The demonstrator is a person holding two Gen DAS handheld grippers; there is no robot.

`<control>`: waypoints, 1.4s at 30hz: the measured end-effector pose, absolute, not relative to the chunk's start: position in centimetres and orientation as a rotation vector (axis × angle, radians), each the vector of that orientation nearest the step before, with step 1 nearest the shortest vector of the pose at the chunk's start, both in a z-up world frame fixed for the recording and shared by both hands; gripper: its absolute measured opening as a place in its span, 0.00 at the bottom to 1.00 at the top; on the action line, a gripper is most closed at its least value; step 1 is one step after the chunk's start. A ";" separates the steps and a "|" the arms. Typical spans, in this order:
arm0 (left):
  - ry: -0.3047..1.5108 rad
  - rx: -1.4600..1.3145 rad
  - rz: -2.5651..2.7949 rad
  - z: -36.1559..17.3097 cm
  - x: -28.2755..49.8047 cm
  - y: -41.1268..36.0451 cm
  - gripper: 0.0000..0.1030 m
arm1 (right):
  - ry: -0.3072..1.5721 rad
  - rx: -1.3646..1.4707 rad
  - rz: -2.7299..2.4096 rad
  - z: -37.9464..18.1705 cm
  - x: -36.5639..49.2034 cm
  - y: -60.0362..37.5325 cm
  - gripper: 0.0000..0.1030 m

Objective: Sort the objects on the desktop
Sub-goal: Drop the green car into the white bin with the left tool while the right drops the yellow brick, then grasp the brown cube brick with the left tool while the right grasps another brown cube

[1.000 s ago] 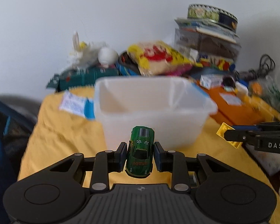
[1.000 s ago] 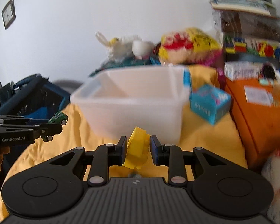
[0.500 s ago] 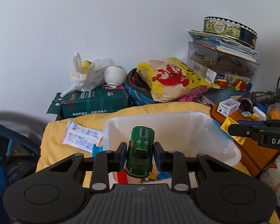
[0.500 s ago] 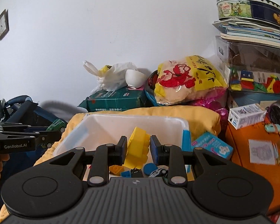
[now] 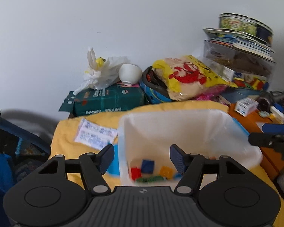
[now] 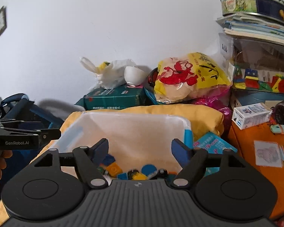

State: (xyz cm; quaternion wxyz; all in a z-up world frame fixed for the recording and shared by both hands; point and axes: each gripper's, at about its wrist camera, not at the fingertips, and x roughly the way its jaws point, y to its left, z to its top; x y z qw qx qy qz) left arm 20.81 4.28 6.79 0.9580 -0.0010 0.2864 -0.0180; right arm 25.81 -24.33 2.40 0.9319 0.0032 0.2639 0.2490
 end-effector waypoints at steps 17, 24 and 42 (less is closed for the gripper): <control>0.729 -0.024 -0.093 -3.5 7.5 0.9 0.66 | 0.836 -0.128 0.579 -9.6 13.5 -24.3 0.59; 0.755 0.013 -0.143 -5.2 8.5 -2.2 0.65 | 0.875 -0.139 0.574 -10.9 13.8 -24.4 0.32; 0.790 0.035 -0.200 -6.1 10.6 -4.2 0.34 | 0.846 -0.074 0.488 -9.4 14.2 -28.4 0.32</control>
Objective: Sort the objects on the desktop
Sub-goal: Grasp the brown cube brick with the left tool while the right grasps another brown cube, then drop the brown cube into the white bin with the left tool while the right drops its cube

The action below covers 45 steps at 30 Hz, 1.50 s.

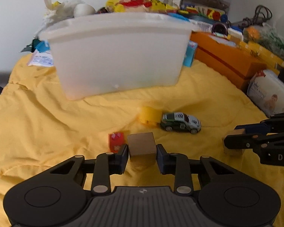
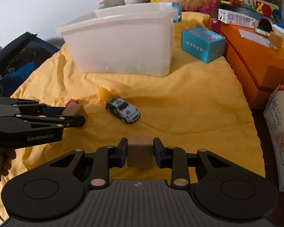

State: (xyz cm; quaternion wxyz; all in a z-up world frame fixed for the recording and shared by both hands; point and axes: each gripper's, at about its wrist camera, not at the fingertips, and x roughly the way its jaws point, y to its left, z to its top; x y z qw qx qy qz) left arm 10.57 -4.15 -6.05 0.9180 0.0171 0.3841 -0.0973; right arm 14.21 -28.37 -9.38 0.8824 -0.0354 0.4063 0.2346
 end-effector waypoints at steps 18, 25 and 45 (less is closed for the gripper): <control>0.633 -0.008 -0.108 3.0 13.1 2.6 0.31 | 0.606 0.022 0.550 -0.7 19.4 -26.0 0.32; 0.593 -0.006 -0.106 5.1 14.4 3.0 0.31 | 0.590 0.039 0.546 0.1 20.4 -26.1 0.32; 0.563 0.013 -0.084 10.0 26.0 2.0 0.32 | 0.584 0.009 0.521 3.0 30.8 -23.1 0.32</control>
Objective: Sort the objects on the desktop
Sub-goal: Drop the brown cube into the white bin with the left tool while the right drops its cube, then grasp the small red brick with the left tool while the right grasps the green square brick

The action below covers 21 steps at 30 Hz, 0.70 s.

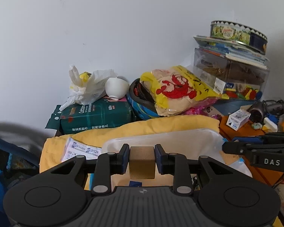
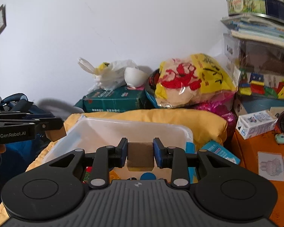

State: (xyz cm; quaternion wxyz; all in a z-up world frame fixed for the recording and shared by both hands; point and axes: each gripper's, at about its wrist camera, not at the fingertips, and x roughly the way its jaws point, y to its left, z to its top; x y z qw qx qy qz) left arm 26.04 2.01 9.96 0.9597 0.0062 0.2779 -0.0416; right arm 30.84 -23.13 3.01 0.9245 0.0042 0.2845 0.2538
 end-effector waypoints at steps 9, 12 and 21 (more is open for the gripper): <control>0.598 0.029 -0.042 7.6 24.8 2.4 0.53 | 0.582 -0.020 0.502 2.1 30.6 -23.0 0.59; 0.593 0.031 -0.052 6.5 22.3 2.4 0.54 | 0.554 -0.030 0.534 1.7 27.6 -23.5 0.59; 0.665 -0.024 -0.031 0.6 13.7 1.9 0.55 | 0.690 -0.059 0.628 -4.1 16.2 -25.2 0.59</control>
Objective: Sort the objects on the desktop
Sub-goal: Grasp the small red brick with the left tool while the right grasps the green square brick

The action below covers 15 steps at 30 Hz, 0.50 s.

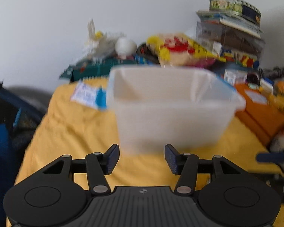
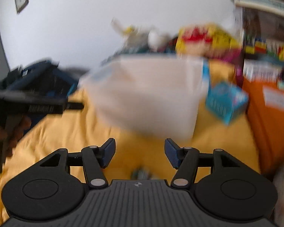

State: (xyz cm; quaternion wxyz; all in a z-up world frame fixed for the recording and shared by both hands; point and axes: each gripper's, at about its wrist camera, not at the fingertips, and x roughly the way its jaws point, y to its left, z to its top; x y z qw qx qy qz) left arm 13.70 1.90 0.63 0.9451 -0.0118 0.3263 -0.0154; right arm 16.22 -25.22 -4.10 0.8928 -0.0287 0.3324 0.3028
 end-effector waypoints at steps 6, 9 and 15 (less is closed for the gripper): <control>0.744 -0.001 -0.031 -3.7 11.4 0.5 0.55 | 0.818 -0.115 0.659 -8.5 11.1 -25.6 0.58; 0.757 0.005 -0.053 -4.8 11.2 -0.2 0.55 | 0.832 -0.156 0.682 -9.4 10.0 -24.9 0.55; 0.801 0.038 -0.105 -6.8 12.4 -1.8 0.47 | 0.832 -0.217 0.687 -10.2 9.5 -23.9 0.45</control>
